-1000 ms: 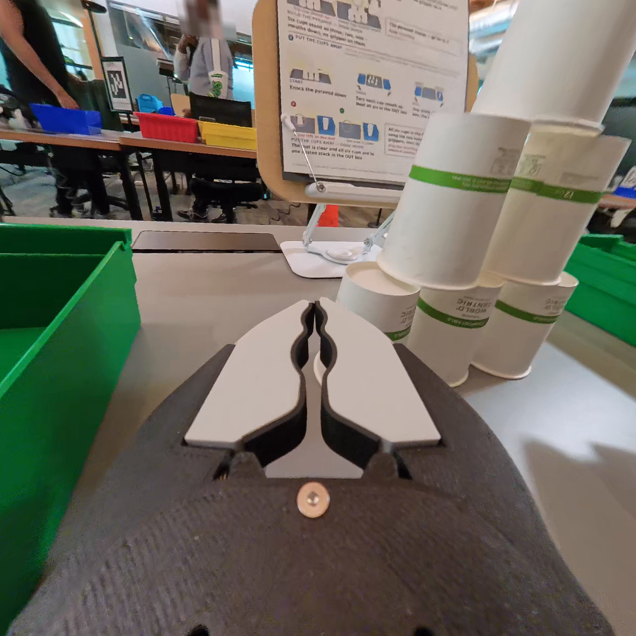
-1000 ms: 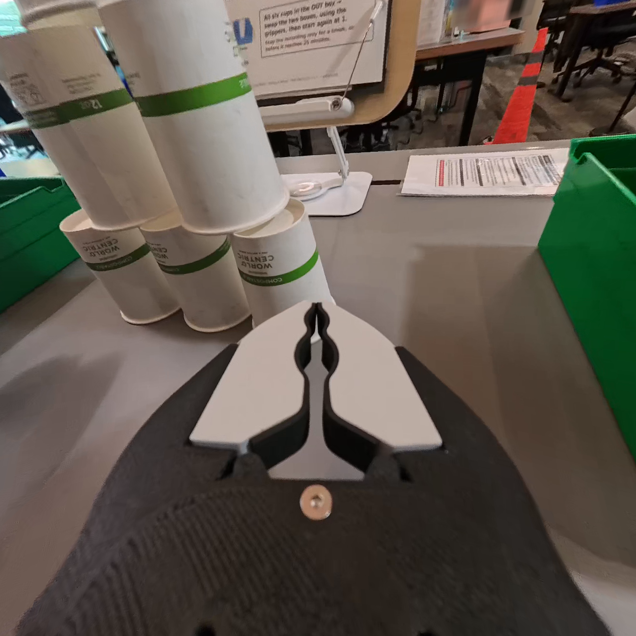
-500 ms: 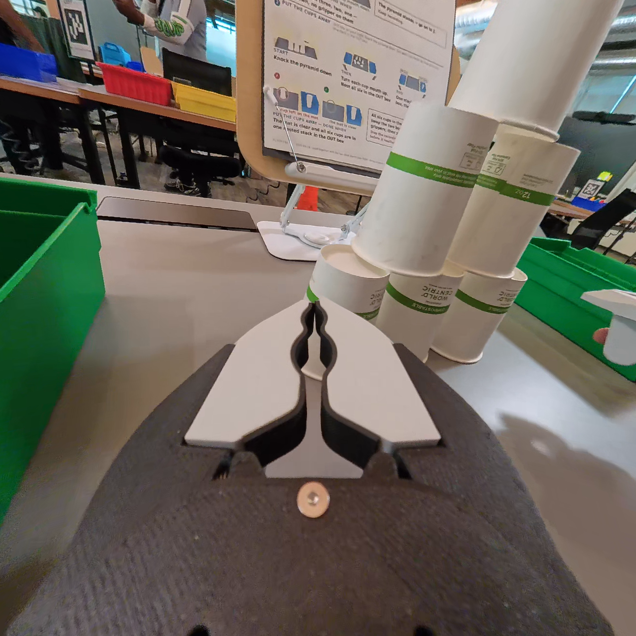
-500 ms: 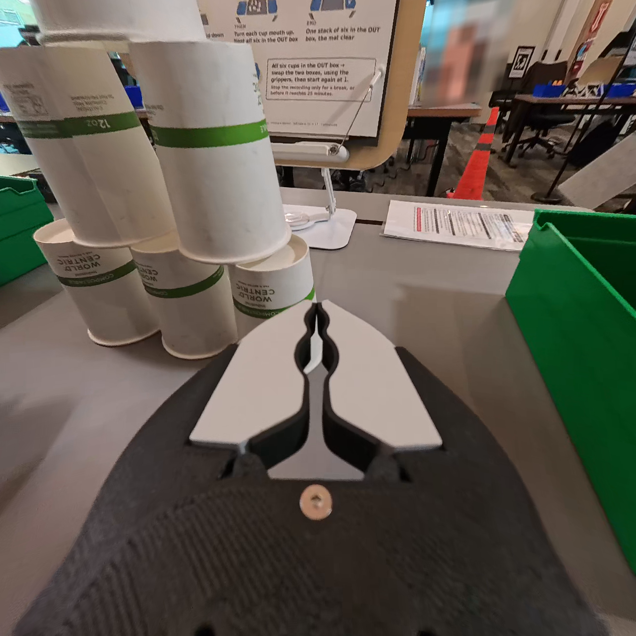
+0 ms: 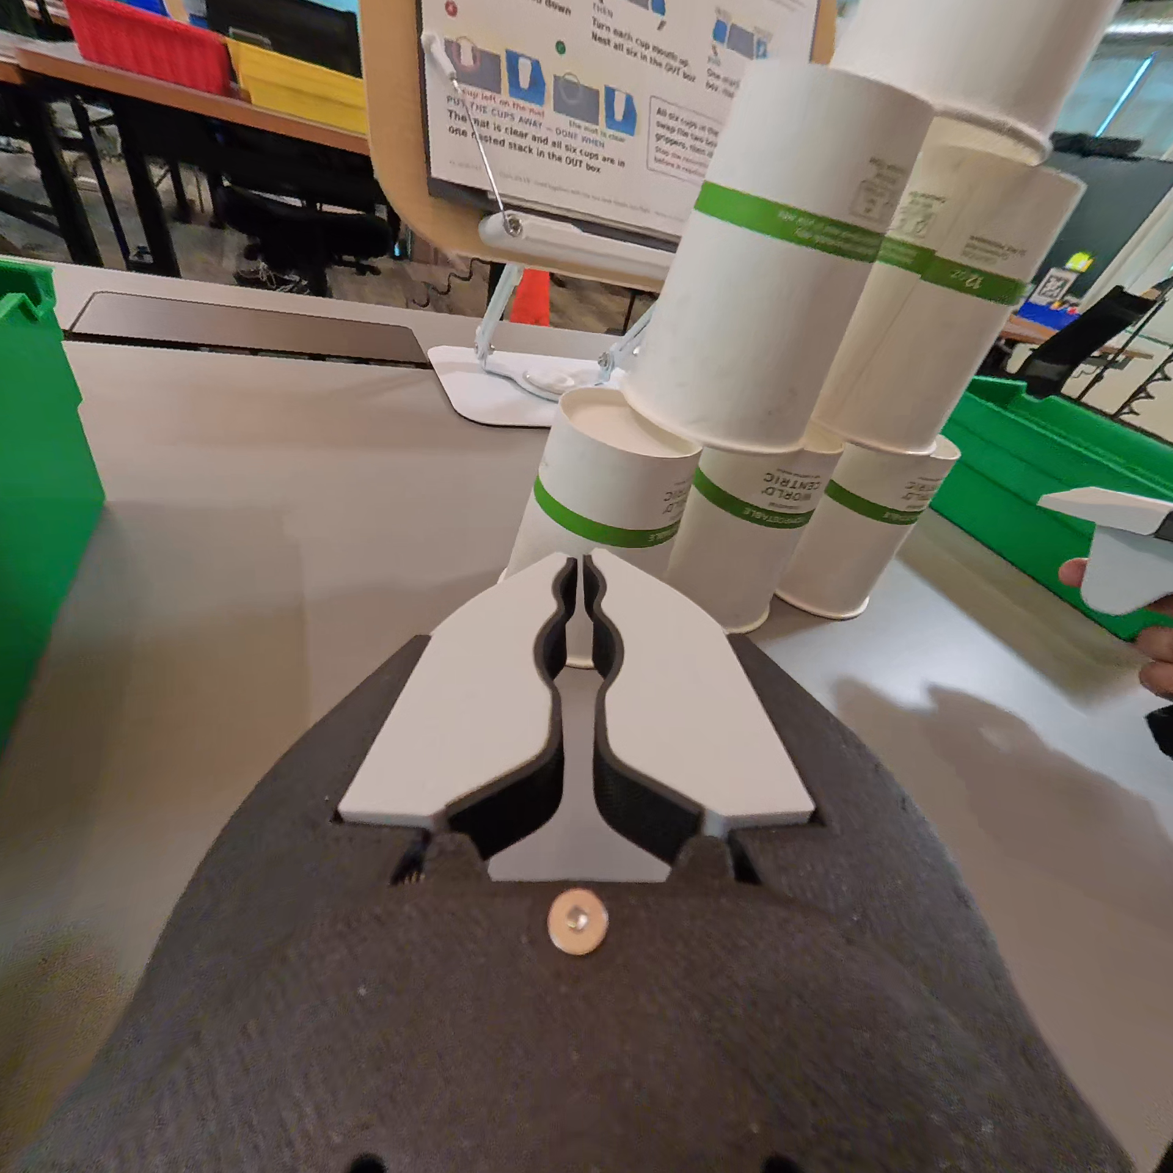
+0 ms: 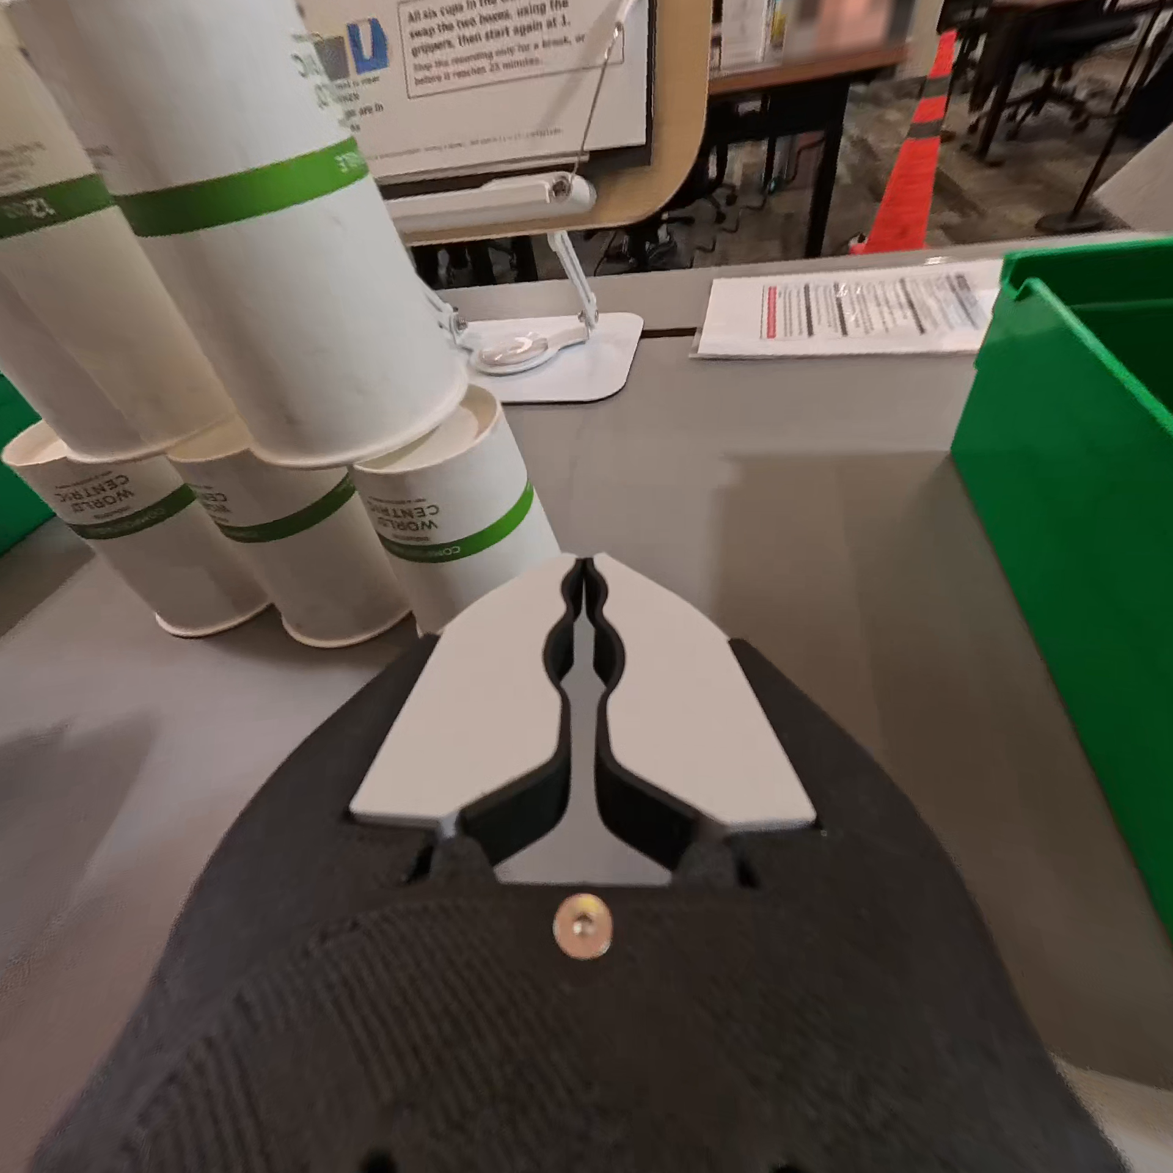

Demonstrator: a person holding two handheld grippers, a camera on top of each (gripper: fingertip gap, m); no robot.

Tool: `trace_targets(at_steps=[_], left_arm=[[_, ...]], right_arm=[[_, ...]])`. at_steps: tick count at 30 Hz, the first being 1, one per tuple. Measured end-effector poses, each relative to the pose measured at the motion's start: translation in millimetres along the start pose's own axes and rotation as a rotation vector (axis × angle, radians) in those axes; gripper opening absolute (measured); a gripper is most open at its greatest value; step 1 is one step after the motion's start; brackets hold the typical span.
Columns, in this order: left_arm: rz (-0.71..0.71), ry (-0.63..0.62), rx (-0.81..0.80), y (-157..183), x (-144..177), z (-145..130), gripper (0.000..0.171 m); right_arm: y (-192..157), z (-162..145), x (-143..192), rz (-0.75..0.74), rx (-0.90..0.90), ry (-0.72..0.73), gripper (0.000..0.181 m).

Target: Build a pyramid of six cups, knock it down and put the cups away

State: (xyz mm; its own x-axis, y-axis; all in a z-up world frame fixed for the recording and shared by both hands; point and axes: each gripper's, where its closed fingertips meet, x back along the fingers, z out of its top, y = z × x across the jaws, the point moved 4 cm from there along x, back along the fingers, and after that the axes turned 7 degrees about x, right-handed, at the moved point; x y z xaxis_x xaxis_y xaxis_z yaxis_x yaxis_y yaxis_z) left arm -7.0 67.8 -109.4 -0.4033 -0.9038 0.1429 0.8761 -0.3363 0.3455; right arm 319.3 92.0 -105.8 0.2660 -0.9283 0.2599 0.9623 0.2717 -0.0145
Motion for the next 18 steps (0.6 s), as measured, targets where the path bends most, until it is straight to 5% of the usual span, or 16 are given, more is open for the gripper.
trace_targets(at_steps=[5, 14, 18], left_arm=[[0.014, 0.020, -0.042, 1, 2, 7, 0.001], [-0.049, 0.058, 0.209, 8, 22, 7, 0.000], [-0.016, 0.036, 0.166, 2, 15, 4, 0.001]], right_arm=[[-8, -2, -4, 0.071, -0.105, -0.022, 0.000], [-23, -1, 10, 0.078, -0.037, -0.002, 0.001], [-31, -2, 5, 0.130, -0.093, -0.026, 0.002]])
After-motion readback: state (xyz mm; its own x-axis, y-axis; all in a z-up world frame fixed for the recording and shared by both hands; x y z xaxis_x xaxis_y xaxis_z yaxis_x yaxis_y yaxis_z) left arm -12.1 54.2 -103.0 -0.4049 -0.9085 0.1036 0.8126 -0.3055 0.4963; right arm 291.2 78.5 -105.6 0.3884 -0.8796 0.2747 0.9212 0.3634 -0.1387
